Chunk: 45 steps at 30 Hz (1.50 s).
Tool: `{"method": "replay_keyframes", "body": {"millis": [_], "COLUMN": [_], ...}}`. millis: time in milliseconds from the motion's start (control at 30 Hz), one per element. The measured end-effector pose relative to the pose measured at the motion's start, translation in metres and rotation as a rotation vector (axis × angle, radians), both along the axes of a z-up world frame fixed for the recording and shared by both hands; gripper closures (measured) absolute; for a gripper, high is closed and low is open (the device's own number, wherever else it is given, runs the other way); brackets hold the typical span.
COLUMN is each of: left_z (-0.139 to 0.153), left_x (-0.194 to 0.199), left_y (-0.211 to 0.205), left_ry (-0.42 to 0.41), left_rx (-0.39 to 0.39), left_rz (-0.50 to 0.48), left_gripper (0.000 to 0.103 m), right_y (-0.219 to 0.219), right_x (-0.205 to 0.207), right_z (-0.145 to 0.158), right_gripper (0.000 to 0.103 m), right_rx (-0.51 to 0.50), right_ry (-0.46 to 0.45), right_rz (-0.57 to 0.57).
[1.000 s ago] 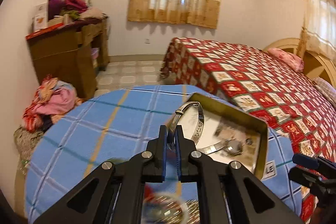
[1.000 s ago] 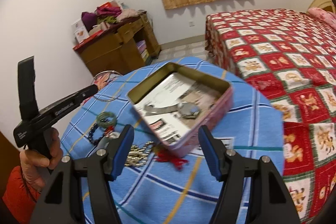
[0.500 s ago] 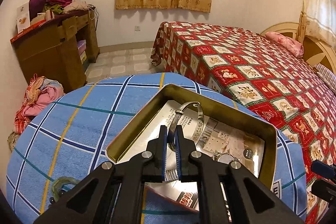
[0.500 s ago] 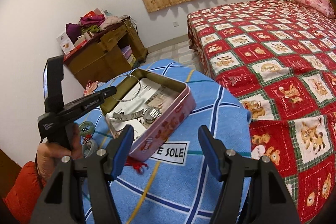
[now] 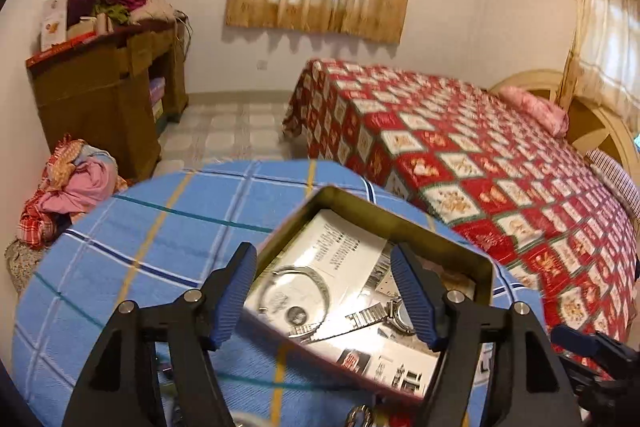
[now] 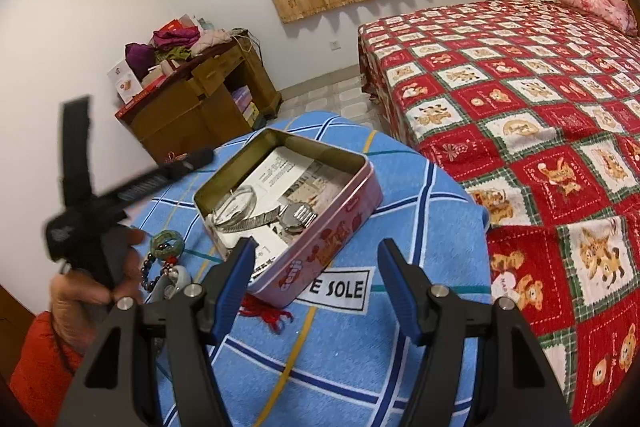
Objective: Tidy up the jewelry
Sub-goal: 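Carry the silver bangle into the pink tin and open the left gripper, then withdraw the left gripper from the tin back over the table, then grasp the red-tasseled jade pendant with the right gripper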
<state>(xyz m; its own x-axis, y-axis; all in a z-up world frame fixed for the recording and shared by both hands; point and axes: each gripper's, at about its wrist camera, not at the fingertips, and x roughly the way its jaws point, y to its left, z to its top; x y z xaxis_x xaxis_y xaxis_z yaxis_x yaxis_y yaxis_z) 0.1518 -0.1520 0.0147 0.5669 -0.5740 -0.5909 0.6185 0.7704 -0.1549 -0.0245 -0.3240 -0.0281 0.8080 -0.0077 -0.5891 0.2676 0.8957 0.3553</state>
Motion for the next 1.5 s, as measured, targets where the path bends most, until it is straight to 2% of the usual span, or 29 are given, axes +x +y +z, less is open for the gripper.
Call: {"method": "replay_keyframes", "body": {"millis": [167,300,400,533,667,800,1000,1033,1200,1500], "left_z": [0.008,-0.007,-0.019,-0.037,-0.053,-0.062,-0.062,-0.063,-0.067,-0.068], "left_x": [-0.011,-0.021,-0.03,-0.043,-0.05,-0.056,-0.061,-0.061,-0.06,-0.056], "left_y": [0.047,0.092,0.118,0.151,0.162,0.16,0.165,0.166,0.174,0.183], "left_ry": [-0.002,0.053,0.09,0.131,0.164,0.149,0.126,0.121,0.116,0.128], "left_rx": [0.019,0.035,0.031,0.025,0.038,0.086,0.09,0.094,0.106,0.077], "left_rz": [0.078,0.176,0.223,0.302,0.323,0.32,0.303,0.303,0.307,0.319], "left_gripper": [0.031,0.031,0.031,0.031,0.031,0.031,0.031,0.031,0.031,0.031], "right_y": [0.019,0.041,0.061,0.08,0.089,0.101,0.122,0.124,0.134,0.15], "right_x": [-0.001,0.002,0.009,0.018,0.032,0.054,0.096,0.1,0.111,0.125], "right_z": [-0.001,-0.007,-0.015,-0.024,-0.029,-0.026,-0.033,-0.036,-0.047,-0.058], "right_gripper": [0.036,0.037,0.045,0.045,0.045,0.045,0.046,0.049,0.052,0.059], "right_rx": [-0.024,-0.031,-0.057,-0.072,-0.036,-0.038,-0.08,-0.083,-0.081,-0.095], "right_ry": [0.011,0.035,0.07,0.105,0.126,0.122,0.165,0.176,0.221,0.272], "right_rz": [0.042,0.114,0.188,0.248,0.285,0.322,0.408,0.415,0.445,0.477]}}
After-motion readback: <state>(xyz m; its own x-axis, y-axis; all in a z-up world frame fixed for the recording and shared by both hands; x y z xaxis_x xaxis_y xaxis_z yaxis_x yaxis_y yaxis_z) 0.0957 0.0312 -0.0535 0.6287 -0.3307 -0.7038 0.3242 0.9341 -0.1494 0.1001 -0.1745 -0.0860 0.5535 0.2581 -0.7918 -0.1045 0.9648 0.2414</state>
